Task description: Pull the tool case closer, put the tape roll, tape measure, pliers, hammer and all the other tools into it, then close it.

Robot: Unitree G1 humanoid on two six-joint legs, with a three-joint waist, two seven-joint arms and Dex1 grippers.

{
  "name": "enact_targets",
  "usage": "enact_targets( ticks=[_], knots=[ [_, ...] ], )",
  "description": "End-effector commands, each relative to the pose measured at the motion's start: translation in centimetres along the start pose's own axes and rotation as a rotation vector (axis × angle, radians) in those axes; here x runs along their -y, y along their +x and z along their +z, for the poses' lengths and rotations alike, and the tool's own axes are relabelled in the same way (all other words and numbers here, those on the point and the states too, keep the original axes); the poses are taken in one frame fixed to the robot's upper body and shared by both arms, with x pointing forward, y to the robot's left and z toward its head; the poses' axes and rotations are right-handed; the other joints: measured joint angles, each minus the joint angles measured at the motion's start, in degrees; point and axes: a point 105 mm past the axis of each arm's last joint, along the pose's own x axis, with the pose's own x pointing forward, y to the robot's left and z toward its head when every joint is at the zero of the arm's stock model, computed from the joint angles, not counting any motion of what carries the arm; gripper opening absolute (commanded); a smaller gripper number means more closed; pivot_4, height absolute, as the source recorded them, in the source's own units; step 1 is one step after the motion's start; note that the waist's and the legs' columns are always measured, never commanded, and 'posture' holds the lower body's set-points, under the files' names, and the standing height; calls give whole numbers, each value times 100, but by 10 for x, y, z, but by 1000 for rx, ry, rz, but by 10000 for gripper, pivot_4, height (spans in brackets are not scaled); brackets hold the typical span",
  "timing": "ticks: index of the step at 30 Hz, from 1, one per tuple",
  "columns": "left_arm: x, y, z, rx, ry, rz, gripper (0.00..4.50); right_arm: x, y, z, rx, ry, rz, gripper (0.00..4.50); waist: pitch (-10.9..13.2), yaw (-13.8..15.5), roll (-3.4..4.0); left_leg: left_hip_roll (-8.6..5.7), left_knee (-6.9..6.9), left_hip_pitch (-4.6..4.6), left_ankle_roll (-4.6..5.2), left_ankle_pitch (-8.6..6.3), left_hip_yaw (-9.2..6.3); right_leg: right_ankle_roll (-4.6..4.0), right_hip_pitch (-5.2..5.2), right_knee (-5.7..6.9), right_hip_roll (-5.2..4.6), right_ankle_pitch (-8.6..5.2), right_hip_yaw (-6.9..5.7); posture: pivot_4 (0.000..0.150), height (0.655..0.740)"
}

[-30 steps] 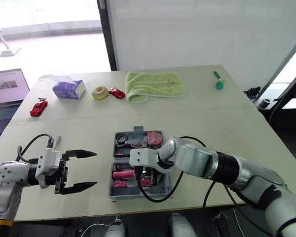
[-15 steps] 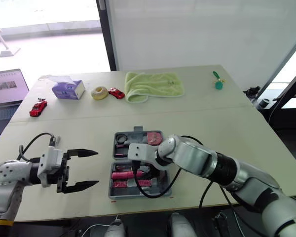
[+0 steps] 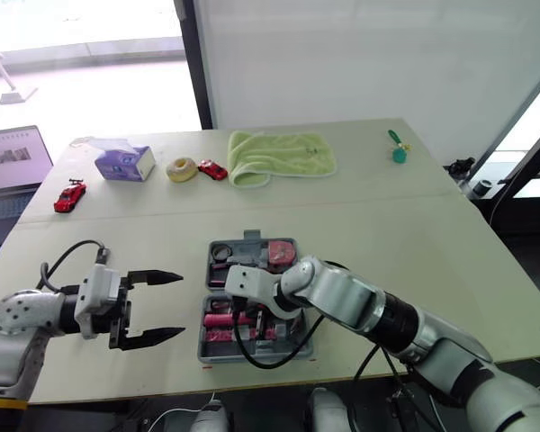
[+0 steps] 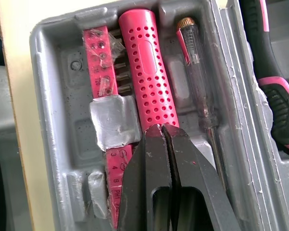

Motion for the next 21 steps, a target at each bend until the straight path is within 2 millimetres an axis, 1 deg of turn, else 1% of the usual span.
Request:
enact_targets(
  ticks=[1, 4, 8, 11, 14, 17, 18, 19, 21],
  knots=[
    [-1, 0, 7, 2, 30, -1, 45000, 1, 4, -5, -9, 1, -9, 386, 0, 1, 0, 0, 0, 0, 0, 0, 0, 0, 0, 0, 0, 0, 0, 1500, 7400],
    [0, 1, 8, 3, 30, -1, 45000, 1, 9, -20, -65, 21, -9, 386, -3, 0, -1, 0, 0, 2, 0, 0, 0, 0, 0, 1, 0, 0, 0, 1500, 7400],
    [0, 2, 8, 4, 32, -1, 45000, -3, 17, -49, -163, 67, 17, 386, -13, 7, -1, 0, 0, 7, 0, 0, 0, 0, 4, 4, 0, 0, 1, 1500, 7400],
    [0, 2, 8, 4, 33, -1, 45000, -6, 21, -62, -197, 94, 34, 386, -43, 17, -4, 0, 1, 11, 0, 0, 0, 0, 12, 3, 0, 0, 1, 1500, 7400],
    [-1, 2, 8, 4, 33, 0, 45000, -12, 28, -72, -218, 128, 69, 386, -78, 28, 0, 0, 0, 16, 0, 0, 0, 0, 20, 0, 0, -1, 1, 1500, 7400],
    [-1, 2, 9, 5, 33, 1, 45000, -17, 35, -90, -259, 166, 85, 386, -106, 42, -2, 0, -7, 46, 1, -1, 0, 0, 50, -5, 0, -8, 0, 1500, 7400],
    [-1, 2, 9, 4, 34, 0, 45000, -17, 36, -93, -263, 177, 88, 386, -123, 53, 0, -1, -19, 93, 4, -3, 0, 0, 97, -17, 0, -16, 0, 1500, 7400],
    [-1, 2, 9, 3, 34, -1, 45000, -17, 36, -93, -253, 180, 86, 386, -165, 72, 6, 0, -30, 118, 10, -7, 1, -4, 127, -32, 0, -21, -2, 1500, 7400],
    [0, 3, 8, 3, 32, -2, 45000, -17, 37, -86, -213, 184, 92, 386, -200, 95, 2, 0, -48, 140, 10, -7, 0, -17, 151, -56, 0, -28, -2, 1500, 7400]
  ],
)
